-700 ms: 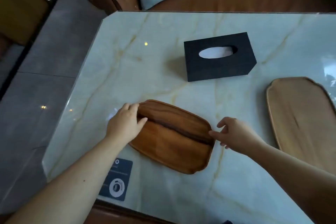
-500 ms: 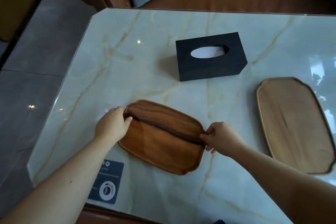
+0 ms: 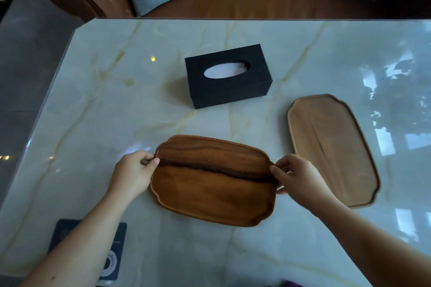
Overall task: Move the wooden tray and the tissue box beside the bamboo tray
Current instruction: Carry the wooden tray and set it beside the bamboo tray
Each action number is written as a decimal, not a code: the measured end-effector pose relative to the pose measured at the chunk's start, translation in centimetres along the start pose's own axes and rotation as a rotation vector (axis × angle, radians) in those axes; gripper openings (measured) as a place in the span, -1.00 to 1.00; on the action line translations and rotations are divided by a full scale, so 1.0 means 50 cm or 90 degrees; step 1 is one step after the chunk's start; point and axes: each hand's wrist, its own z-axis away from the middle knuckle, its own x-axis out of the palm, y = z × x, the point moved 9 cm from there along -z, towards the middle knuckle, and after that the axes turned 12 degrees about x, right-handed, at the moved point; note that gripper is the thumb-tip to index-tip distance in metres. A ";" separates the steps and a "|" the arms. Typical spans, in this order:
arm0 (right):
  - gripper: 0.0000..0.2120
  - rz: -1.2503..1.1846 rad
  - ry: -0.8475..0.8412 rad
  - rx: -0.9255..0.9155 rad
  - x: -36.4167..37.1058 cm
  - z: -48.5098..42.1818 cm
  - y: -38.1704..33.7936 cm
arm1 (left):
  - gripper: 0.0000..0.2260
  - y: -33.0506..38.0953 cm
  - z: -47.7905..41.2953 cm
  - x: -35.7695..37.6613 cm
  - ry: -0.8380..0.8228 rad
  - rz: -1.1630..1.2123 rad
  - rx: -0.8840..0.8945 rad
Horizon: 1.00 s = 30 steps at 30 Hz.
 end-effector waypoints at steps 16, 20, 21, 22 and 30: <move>-0.87 -0.202 0.075 0.015 -0.282 -0.031 0.193 | -0.93 0.417 -0.053 0.146 -0.034 -0.051 0.208; -0.79 -0.244 0.043 0.063 -0.296 -0.017 0.261 | -0.87 0.566 -0.101 0.186 -0.051 -0.126 0.292; -0.78 -0.260 0.036 0.072 -0.298 -0.014 0.276 | -0.86 0.601 -0.112 0.201 -0.059 -0.149 0.310; -0.78 -0.271 0.033 0.080 -0.298 -0.011 0.288 | -0.85 0.635 -0.120 0.218 -0.070 -0.170 0.333; -0.79 -0.352 -0.013 0.131 -0.268 0.005 0.330 | -0.84 0.765 -0.181 0.355 -0.138 -0.252 0.370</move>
